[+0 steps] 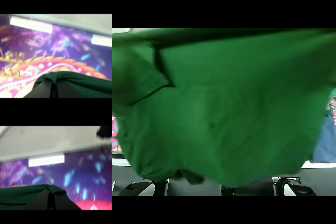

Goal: Fold the clothes and pants, and hang the long-sleeved shirts on hangers.

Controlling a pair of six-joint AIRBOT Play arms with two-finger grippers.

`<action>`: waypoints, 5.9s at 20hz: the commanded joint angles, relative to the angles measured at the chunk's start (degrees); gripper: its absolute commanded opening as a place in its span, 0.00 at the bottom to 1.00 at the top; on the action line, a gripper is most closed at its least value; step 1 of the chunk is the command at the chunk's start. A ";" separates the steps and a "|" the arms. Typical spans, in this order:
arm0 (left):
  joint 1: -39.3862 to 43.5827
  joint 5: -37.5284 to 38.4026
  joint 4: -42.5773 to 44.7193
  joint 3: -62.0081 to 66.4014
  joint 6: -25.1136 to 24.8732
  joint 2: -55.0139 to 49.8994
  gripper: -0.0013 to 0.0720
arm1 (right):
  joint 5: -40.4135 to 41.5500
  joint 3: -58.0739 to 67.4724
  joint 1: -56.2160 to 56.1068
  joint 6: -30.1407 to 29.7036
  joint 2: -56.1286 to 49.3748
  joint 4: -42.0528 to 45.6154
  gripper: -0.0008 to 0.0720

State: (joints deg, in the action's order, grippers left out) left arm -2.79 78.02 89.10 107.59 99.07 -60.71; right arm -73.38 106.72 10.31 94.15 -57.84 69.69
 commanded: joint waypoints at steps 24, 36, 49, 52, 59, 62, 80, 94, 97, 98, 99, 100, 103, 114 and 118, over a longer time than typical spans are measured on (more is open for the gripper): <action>1.03 6.40 -2.97 -2.71 -13.57 -50.38 0.04 | -1.33 -3.30 -6.23 -5.42 -50.90 2.54 0.06; -0.26 6.58 -4.00 -2.97 -11.02 -50.05 0.29 | -11.13 -3.39 -6.03 -6.91 -54.01 -0.31 0.51; -25.44 -0.42 -31.26 -67.12 -14.12 -3.17 0.84 | -7.45 -34.47 11.98 -17.05 -25.05 -10.58 0.61; -24.11 -4.59 -37.07 -77.05 -16.48 -1.03 0.83 | -6.45 -38.47 11.98 -17.51 -22.10 -12.52 0.60; -14.80 -15.61 -39.65 -80.52 -16.04 -2.14 0.83 | -7.69 -38.53 11.98 -17.90 -21.55 -18.08 0.58; -11.26 -18.34 -40.13 -80.50 -14.86 -4.98 0.82 | -8.17 -38.53 11.98 -17.90 -21.53 -18.78 0.58; -9.40 -17.49 -40.24 -78.51 -15.12 -7.26 0.04 | -0.04 -50.14 16.28 -21.20 -25.66 -13.81 0.54; -9.40 -17.51 -40.24 -78.38 -15.10 -7.26 0.04 | 7.45 -62.95 15.45 -28.30 -25.66 -24.65 0.54; -9.40 -17.51 -40.24 -78.38 -15.10 -7.26 0.04 | 8.52 -63.41 9.27 -27.96 -25.66 -24.02 0.53; -9.40 -17.44 -40.24 -78.27 -15.10 -7.26 0.04 | 8.96 -63.39 7.65 -27.15 -25.66 -24.04 0.52; -9.40 -17.31 -40.24 -77.85 -15.10 -7.23 0.04 | 9.27 -63.39 6.69 -26.71 -25.66 -24.22 0.41; -9.44 -16.44 -40.02 -76.94 -15.15 -7.19 0.04 | 9.20 -63.39 6.29 -26.40 -25.64 -24.39 0.23; -12.81 -8.11 -35.93 -70.75 -15.76 -7.06 0.04 | 6.43 -63.34 6.34 -25.79 -23.63 -23.65 0.06; -18.08 5.27 -29.11 -63.95 -9.90 12.44 0.04 | -13.55 -63.32 6.34 -10.86 4.35 -2.80 0.06; -15.93 -0.61 -30.58 -59.82 -10.84 7.50 0.04 | -2.19 -63.08 6.27 -12.11 3.85 -6.75 0.06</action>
State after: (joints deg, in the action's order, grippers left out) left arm -19.97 80.77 58.78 45.25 88.51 -51.53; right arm -81.38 43.46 16.64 81.76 -54.94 63.64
